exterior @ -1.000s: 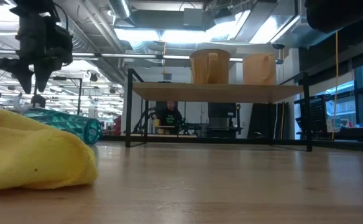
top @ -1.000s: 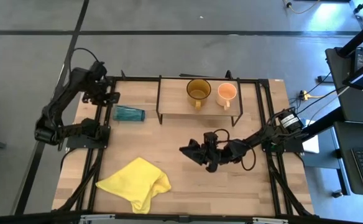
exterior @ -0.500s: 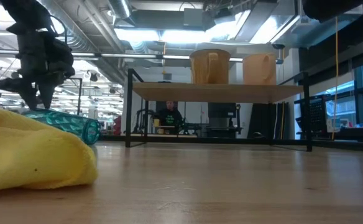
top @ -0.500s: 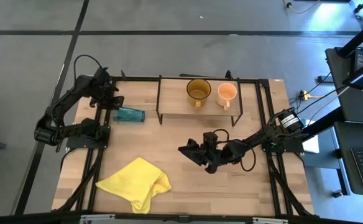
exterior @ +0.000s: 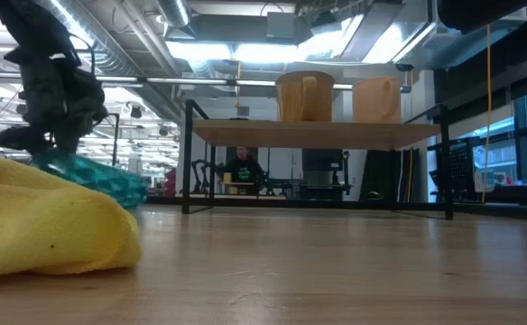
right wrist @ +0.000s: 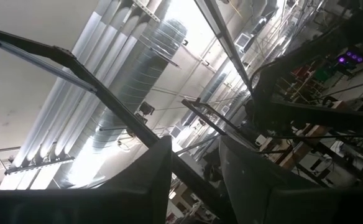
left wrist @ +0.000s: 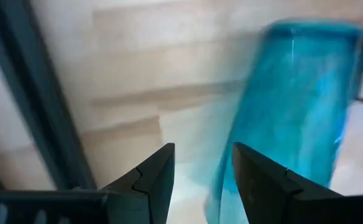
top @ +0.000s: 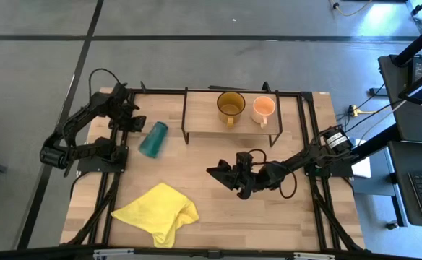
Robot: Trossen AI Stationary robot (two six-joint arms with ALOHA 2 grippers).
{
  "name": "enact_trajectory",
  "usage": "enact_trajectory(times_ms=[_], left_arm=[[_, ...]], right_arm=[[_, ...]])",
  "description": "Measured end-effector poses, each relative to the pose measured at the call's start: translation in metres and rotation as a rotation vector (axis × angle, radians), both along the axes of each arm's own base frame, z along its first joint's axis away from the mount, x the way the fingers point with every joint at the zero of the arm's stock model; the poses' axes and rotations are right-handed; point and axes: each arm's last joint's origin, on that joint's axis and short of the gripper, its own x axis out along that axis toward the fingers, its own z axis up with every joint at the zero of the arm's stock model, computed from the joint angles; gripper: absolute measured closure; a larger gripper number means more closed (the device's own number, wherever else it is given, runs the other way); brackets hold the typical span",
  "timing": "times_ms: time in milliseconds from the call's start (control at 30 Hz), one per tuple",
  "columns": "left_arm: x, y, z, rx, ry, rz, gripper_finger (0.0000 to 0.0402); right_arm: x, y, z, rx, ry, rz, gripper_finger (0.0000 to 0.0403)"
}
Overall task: Stack small to large cups/mugs on shelf
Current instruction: Put the blue glass on the shelf
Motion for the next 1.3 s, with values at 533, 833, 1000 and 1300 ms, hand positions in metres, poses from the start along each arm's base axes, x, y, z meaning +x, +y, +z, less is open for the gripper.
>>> enact_trajectory(times_ms=[533,833,1000,1300], left_arm=[[0.013,0.02,0.008,0.204,-0.15,0.044,0.0247],[0.043,0.04,0.003,0.311,-0.22,0.016,0.0247],[0.056,0.043,-0.017,0.233,-0.15,-0.044,0.0247],[0.062,0.029,-0.026,0.119,-0.095,-0.135,0.0247]], right_arm=[[0.013,0.006,-0.002,0.09,0.132,0.051,0.0267],[0.029,0.013,0.031,0.027,0.122,0.013,0.0267],[0.037,0.017,0.044,0.003,0.148,0.006,0.0267],[0.039,0.017,0.054,-0.021,0.133,-0.013,0.0267]])
